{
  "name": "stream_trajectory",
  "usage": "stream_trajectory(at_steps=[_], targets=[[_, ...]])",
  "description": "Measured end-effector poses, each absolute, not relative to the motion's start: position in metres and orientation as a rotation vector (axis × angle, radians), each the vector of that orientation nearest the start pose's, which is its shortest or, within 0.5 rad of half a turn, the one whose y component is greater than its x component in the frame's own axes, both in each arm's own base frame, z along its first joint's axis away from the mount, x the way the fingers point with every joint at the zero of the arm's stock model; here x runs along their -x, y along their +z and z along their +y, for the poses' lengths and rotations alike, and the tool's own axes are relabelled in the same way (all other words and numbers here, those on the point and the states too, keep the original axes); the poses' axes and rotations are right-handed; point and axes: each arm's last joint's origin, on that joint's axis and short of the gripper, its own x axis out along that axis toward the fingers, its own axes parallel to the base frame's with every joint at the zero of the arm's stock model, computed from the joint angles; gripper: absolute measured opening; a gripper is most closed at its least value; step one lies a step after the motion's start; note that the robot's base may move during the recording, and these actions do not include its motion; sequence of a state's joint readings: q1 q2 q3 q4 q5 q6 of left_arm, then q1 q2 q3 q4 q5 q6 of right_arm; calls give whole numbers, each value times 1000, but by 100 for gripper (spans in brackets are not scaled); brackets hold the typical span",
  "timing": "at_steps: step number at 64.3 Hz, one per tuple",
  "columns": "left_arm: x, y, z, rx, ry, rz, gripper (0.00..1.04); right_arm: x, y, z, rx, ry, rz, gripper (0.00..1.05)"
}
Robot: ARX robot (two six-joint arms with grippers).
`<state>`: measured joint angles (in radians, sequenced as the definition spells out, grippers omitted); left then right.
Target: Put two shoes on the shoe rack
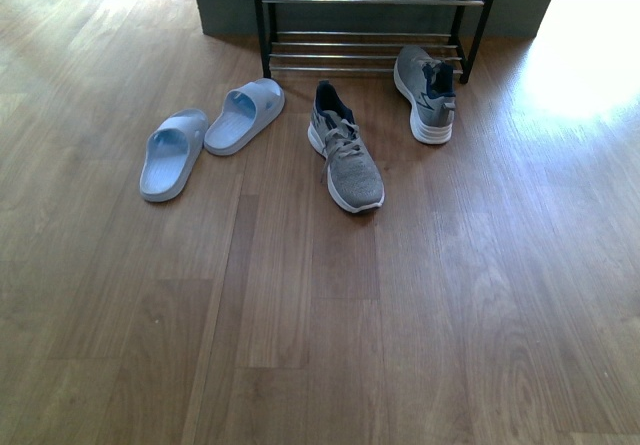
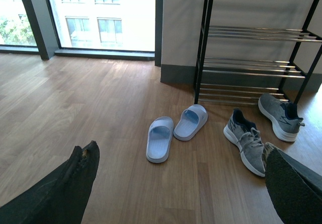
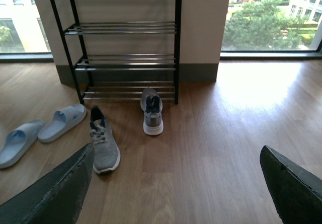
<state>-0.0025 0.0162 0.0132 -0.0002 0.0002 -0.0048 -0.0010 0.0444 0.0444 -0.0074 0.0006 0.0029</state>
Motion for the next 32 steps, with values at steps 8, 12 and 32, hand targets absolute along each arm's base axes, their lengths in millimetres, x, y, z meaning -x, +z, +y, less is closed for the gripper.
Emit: stream_trajectory(at_steps=[8, 12, 32], targets=[[-98, 167, 0, 5, -2, 3, 95, -98, 175, 0, -3, 0, 7, 96], [-98, 167, 0, 5, -2, 3, 95, -98, 175, 0, -3, -1, 7, 96], [-98, 167, 0, 5, 0, 3, 95, -98, 175, 0, -2, 2, 7, 96]])
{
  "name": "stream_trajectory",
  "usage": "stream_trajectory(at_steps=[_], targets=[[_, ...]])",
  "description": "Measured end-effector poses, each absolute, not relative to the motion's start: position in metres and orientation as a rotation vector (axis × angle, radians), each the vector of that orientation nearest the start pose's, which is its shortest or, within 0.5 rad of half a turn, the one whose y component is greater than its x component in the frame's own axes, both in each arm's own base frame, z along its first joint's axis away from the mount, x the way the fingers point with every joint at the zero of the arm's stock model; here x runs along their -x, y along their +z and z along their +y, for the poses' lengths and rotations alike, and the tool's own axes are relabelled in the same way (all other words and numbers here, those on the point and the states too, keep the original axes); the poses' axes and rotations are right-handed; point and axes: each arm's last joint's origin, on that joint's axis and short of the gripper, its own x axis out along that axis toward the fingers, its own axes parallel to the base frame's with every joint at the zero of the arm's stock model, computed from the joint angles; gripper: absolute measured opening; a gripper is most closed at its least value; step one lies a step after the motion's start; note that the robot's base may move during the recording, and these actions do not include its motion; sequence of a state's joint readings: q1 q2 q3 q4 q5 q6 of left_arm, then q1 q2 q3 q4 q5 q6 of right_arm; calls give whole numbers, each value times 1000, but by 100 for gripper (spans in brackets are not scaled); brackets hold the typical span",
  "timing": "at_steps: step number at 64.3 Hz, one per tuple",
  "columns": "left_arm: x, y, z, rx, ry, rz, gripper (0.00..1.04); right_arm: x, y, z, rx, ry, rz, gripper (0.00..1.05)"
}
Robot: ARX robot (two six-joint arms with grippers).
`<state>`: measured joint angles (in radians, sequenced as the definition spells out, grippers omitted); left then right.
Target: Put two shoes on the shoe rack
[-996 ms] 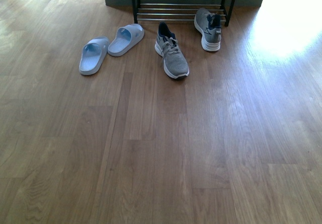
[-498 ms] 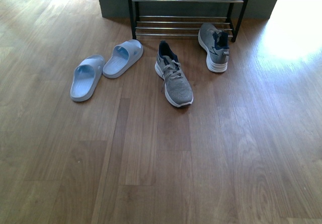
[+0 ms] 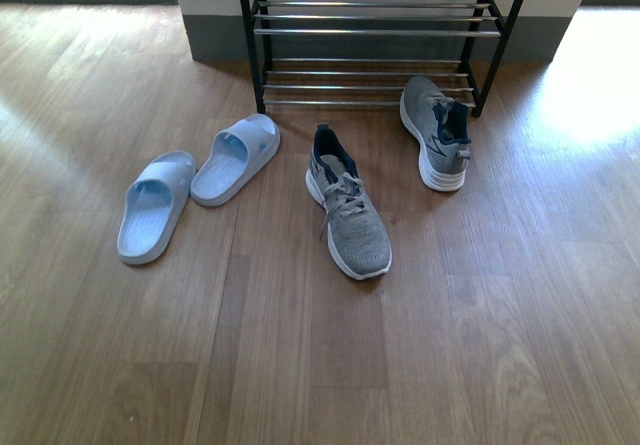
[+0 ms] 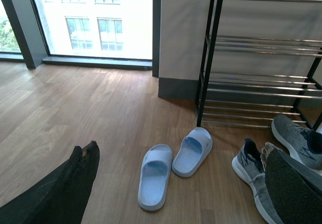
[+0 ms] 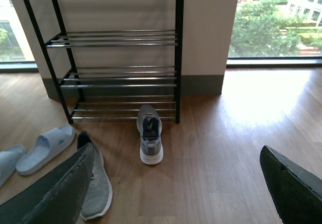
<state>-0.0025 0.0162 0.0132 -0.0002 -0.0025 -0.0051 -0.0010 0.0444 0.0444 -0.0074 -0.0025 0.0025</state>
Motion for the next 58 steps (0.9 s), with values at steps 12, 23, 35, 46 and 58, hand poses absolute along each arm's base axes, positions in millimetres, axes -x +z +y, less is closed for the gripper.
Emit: stream_trajectory(at_steps=[12, 23, 35, 46, 58], targets=[[-98, 167, 0, 5, -3, 3, 95, -98, 175, 0, -3, -1, 7, 96], [-98, 167, 0, 5, -3, 3, 95, -98, 174, 0, -3, -1, 8, 96], [-98, 167, 0, 5, -3, 3, 95, -98, 175, 0, -3, -1, 7, 96], [-98, 167, 0, 5, -3, 3, 95, -98, 174, 0, -3, -1, 9, 96], [-98, 167, 0, 5, -3, 3, 95, -117, 185, 14, -92, 199, 67, 96]])
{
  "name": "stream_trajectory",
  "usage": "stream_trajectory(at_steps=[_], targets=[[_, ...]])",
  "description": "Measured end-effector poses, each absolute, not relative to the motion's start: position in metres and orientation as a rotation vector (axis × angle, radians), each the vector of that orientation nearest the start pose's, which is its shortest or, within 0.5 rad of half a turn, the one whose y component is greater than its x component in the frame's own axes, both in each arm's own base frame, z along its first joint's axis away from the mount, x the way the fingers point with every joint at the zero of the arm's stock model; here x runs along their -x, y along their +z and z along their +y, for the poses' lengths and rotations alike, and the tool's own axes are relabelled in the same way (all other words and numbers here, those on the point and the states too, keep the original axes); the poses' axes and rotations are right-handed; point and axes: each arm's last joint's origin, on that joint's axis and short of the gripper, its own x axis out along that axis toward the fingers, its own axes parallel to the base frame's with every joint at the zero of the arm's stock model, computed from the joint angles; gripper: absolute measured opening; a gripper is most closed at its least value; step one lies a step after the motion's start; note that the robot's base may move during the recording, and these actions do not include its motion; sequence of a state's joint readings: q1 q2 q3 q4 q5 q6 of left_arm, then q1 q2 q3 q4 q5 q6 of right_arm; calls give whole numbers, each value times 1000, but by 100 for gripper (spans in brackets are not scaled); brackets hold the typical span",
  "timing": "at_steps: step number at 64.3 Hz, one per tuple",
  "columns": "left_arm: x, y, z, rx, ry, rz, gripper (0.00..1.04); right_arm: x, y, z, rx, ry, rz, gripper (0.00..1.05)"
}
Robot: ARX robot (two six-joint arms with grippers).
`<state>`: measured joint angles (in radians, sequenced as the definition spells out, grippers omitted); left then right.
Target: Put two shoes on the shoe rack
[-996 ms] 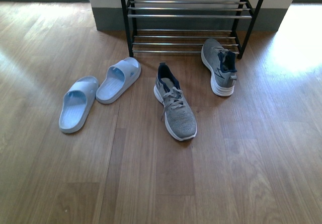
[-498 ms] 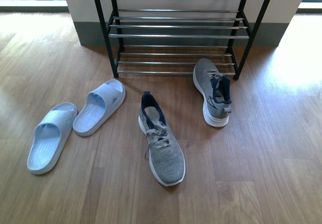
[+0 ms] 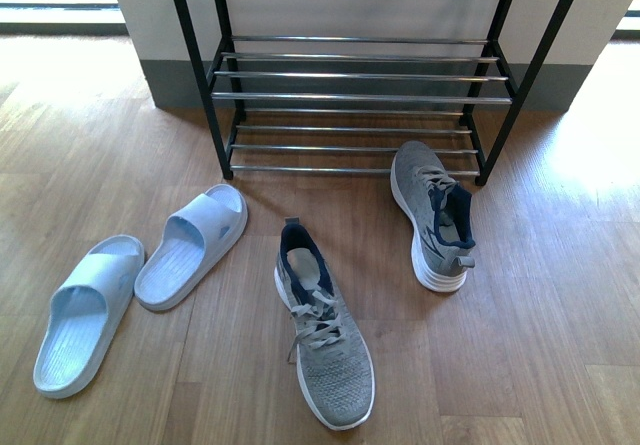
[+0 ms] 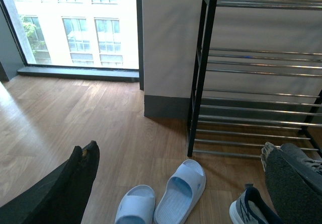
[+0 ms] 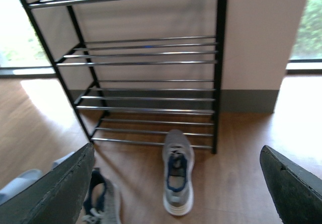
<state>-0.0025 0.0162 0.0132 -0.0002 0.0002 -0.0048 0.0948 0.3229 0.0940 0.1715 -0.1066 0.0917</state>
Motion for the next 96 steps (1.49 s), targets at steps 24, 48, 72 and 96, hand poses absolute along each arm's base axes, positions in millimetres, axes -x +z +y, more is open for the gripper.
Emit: stream_trajectory(at_steps=[24, 48, 72, 96], targets=[[-98, 167, 0, 5, -2, 3, 95, -308, 116, 97, -67, 200, 566, 96], [-98, 167, 0, 5, -3, 3, 95, -434, -43, 90, 55, -42, 790, 96], [-98, 167, 0, 5, -3, 3, 95, -475, -109, 71, 91, -57, 866, 96], [-98, 167, 0, 5, -2, 3, 95, -486, -118, 75, 66, -16, 846, 50]])
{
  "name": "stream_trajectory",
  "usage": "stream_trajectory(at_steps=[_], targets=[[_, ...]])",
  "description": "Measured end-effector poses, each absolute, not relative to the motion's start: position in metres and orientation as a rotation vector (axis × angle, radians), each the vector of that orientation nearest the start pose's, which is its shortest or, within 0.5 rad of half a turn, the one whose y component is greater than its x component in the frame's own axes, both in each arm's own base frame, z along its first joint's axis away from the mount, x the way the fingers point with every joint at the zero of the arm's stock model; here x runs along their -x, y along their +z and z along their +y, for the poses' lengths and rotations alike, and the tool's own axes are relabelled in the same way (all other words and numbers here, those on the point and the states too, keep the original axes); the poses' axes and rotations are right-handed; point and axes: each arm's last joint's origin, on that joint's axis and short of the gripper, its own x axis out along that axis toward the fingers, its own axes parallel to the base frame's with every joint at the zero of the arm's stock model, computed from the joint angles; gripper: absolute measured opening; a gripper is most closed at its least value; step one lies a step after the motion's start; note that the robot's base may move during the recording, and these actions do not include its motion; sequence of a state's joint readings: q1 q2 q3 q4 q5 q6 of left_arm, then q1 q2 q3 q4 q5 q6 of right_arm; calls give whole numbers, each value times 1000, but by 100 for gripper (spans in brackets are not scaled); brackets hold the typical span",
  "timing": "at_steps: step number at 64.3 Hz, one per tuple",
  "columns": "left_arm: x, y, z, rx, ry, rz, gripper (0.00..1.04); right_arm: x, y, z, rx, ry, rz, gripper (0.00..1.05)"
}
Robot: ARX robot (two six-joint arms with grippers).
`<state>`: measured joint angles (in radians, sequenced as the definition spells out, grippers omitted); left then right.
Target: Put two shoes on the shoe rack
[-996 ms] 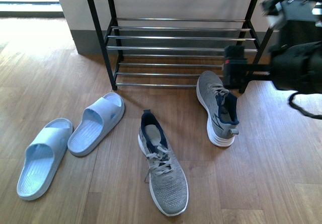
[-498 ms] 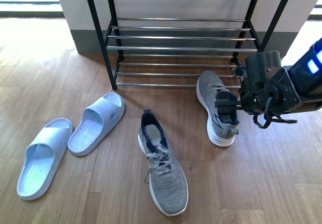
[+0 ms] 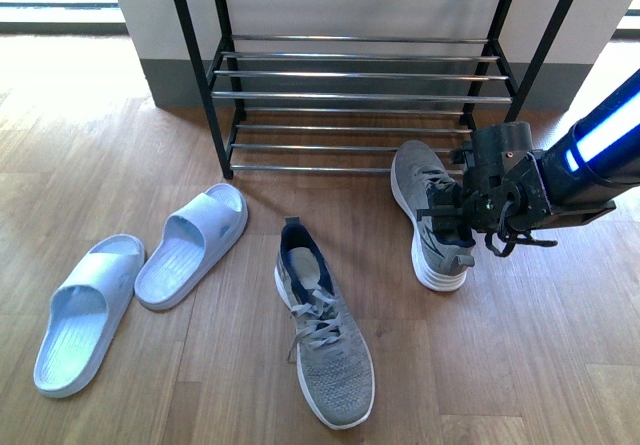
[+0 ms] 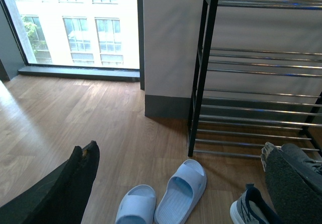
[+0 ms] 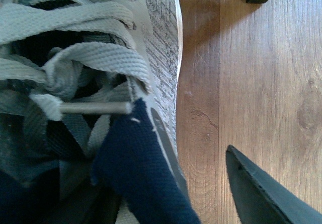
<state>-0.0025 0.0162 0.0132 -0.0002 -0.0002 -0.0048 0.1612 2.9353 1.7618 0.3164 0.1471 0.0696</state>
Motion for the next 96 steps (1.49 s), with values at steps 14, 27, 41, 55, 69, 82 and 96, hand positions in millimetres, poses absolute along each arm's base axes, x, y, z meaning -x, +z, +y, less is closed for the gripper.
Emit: stream_trajectory(at_steps=[14, 27, 41, 55, 69, 82, 96], targets=[[-98, 167, 0, 5, -2, 3, 95, -476, -116, 74, 44, -13, 838, 15], [-98, 167, 0, 5, -3, 3, 95, -453, -83, 66, 2, -14, 773, 1], [-98, 167, 0, 5, -2, 3, 95, -403, 12, 30, -110, 16, 647, 1], [-98, 167, 0, 5, -2, 3, 95, -309, 112, 0, -224, 59, 556, 1], [-98, 167, 0, 5, -3, 3, 95, -217, 165, -2, -299, 146, 495, 1], [-98, 167, 0, 5, -3, 3, 95, -158, 189, 2, -319, 206, 370, 1], [-98, 167, 0, 5, -3, 3, 95, -150, 194, 2, -322, 219, 318, 1]])
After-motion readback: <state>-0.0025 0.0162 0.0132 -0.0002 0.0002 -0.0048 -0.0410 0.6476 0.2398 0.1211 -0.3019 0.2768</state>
